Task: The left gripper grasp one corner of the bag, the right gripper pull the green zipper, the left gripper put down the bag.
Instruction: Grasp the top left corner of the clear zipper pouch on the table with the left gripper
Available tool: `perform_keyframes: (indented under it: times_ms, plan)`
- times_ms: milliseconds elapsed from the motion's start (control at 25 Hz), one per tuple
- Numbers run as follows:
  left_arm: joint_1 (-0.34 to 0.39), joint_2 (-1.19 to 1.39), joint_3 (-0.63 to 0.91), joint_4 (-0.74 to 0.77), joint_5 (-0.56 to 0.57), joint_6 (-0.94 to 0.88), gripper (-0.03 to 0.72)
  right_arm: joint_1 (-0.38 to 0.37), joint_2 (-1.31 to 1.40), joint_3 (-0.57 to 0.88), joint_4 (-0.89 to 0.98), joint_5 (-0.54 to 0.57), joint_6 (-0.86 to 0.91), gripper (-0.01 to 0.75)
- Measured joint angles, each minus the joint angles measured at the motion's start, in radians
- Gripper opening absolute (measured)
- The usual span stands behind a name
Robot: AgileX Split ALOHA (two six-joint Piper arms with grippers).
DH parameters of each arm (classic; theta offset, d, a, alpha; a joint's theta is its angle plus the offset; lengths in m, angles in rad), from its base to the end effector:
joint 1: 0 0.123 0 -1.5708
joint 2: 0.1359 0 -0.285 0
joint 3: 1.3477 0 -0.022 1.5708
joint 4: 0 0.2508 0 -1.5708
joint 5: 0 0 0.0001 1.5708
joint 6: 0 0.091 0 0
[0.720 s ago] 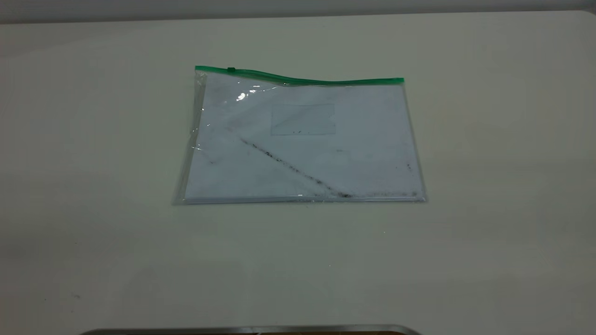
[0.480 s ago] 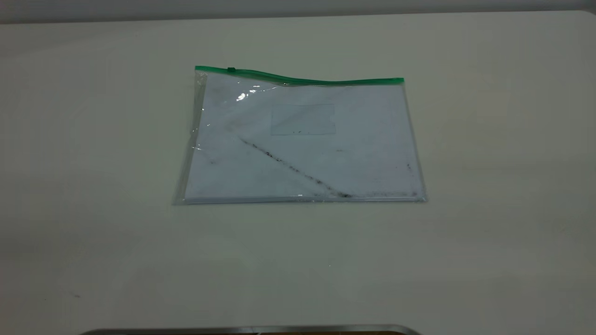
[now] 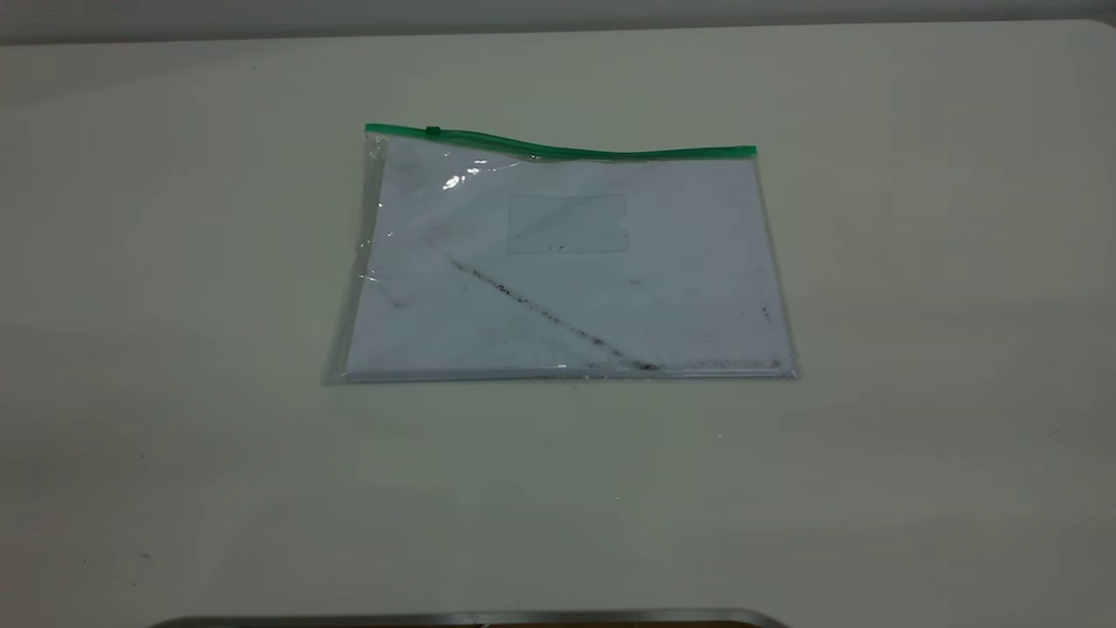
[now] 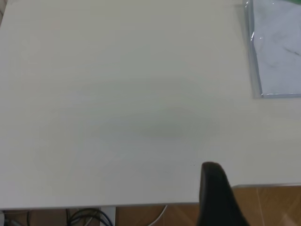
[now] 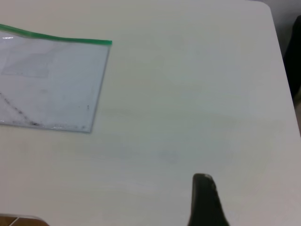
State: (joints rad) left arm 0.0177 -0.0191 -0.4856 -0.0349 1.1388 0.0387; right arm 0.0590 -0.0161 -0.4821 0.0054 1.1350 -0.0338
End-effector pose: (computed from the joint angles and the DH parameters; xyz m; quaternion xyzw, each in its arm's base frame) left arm -0.0095 -0.0031 0.2670 0.0105 0.8716 -0.0036 0.4901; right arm -0.0085 -0.0001 0.2664 -0.0407 0.8715 0.0088 0.4886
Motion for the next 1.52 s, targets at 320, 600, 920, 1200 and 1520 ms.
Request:
perform_keyframes:
  times_ms: [320,600,920,1200,1520]
  plan:
    - [0.000,0.000,0.000,0.000,0.000,0.000,0.482,0.000,0.000,0.000,0.000,0.000,0.000,0.520]
    - [0.000,0.000,0.000,0.000,0.000,0.000,0.482,0.000,0.000,0.000,0.000,-0.001,0.000,0.520]
    - [0.000,0.000,0.000,-0.001,0.000,-0.004,0.482,0.000,0.000,0.000,0.015,-0.002,0.000,0.507]
    - [0.000,0.183,-0.068,0.008,-0.016,-0.001,0.482,0.000,0.162,0.000,0.191,-0.049,-0.037,0.509]
    - [0.000,0.736,-0.124,0.005,-0.348,0.055,0.510,0.000,0.684,0.000,0.349,-0.414,-0.342,0.551]
